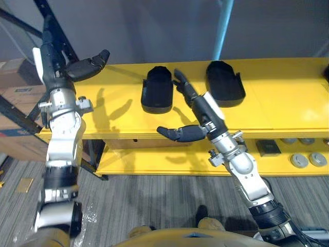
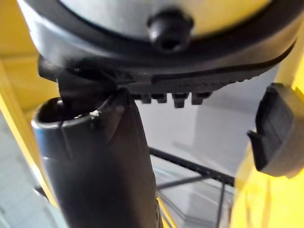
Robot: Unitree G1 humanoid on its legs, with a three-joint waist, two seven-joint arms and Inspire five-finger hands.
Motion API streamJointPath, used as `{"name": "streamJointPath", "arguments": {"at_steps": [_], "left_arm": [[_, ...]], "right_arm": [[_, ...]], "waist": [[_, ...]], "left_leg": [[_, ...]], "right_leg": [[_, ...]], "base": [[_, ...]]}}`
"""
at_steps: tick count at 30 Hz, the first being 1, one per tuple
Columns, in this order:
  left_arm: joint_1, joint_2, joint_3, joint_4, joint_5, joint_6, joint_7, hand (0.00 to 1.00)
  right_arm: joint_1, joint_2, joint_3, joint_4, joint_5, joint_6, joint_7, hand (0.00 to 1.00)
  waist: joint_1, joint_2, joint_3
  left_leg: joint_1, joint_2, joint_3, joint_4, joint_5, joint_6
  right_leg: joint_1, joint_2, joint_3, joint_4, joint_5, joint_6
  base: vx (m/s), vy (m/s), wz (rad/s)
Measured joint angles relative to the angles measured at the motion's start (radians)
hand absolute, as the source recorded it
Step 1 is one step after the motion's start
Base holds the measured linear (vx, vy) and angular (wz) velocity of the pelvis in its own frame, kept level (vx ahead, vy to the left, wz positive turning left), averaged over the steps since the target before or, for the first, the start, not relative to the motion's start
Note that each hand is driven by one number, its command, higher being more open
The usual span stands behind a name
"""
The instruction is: Walk over and take three plastic housings, then place them on the shelf
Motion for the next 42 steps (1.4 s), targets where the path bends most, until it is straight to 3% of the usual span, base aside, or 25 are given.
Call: {"name": "streamJointPath", "arguments": {"at_steps": [2,5,7,11,16,23,29,35,42], "left_arm": [[0.149,-0.102,-0.001,-0.171,0.009,-0.057,-0.001,1.0],[0.26,-0.16,-0.012,-0.252,0.026,-0.086,-0.005,1.0],[0.326,-0.185,-0.032,-0.282,0.047,-0.119,-0.01,1.0],[0.367,-0.203,-0.063,-0.335,0.043,-0.198,-0.06,1.0],[0.366,-0.215,-0.077,-0.381,0.008,-0.282,-0.104,1.0],[0.397,-0.233,-0.074,-0.378,-0.082,-0.292,-0.085,1.0],[0.448,-0.267,-0.073,-0.375,-0.117,-0.292,-0.087,1.0],[0.484,-0.271,-0.065,-0.375,-0.122,-0.293,-0.089,1.0],[0.481,-0.277,-0.064,-0.375,-0.153,-0.292,-0.091,1.0]], "right_arm": [[-0.006,0.01,0.028,0.009,-0.121,0.001,-0.036,1.0],[-0.013,0.02,0.048,0.015,-0.22,0.001,-0.096,1.0],[-0.04,0.031,0.064,0.056,-0.334,0.001,-0.211,1.0],[-0.138,0.086,0.057,0.186,-0.547,0.022,-0.497,1.0],[-0.22,0.092,0.044,0.225,-0.631,0.038,-0.659,1.0],[-0.292,0.072,0.02,0.335,-0.694,0.055,-0.697,1.0],[-0.419,0.028,0.009,0.485,-0.702,0.057,-0.697,1.0],[-0.437,-0.002,0.008,0.487,-0.703,0.059,-0.7,1.0],[-0.506,-0.026,-0.003,0.55,-0.712,0.121,-0.76,1.0]], "waist": [[0.026,-0.008,-0.007],[0.044,-0.014,-0.011],[0.053,-0.024,-0.015],[0.073,-0.037,-0.011],[0.078,-0.026,0.033],[0.08,-0.024,0.086],[0.109,-0.018,0.165],[0.111,-0.006,0.194],[0.109,0.008,0.234]], "left_leg": [[-0.02,-0.003,-0.03,0.001,0.005,0.001],[-0.032,-0.007,-0.05,0.0,0.009,0.001],[-0.048,-0.013,-0.066,0.001,0.011,0.0],[-0.097,-0.016,-0.088,0.002,0.018,-0.001],[-0.147,-0.005,-0.115,0.023,0.03,-0.01],[-0.16,-0.006,-0.128,0.034,0.034,-0.003],[-0.167,-0.008,-0.143,0.045,0.033,-0.003],[-0.172,-0.01,-0.157,0.05,0.032,-0.002],[-0.168,-0.01,-0.156,0.05,0.032,-0.002]], "right_leg": [[-0.001,-0.004,-0.03,0.0,0.0,0.0],[-0.001,-0.012,-0.045,0.0,-0.001,0.0],[-0.004,-0.016,-0.06,0.0,-0.004,0.004],[-0.041,-0.02,-0.073,0.0,-0.016,0.009],[-0.065,-0.017,-0.099,0.001,-0.013,0.001],[-0.065,-0.019,-0.114,0.001,-0.013,0.001],[-0.063,-0.02,-0.123,0.001,-0.013,0.001],[-0.056,-0.022,-0.14,0.001,-0.017,-0.003],[-0.066,-0.033,-0.14,0.041,-0.035,-0.007]], "base": [[0.01,0.02,0.36],[-0.01,0.031,0.27],[-0.04,0.025,0.23],[-0.05,-0.001,0.16],[-0.01,-0.002,0.16],[0.04,0.032,0.07],[0.0,0.037,0.06],[0.0,0.034,0.08],[-0.02,0.042,-0.01]]}}
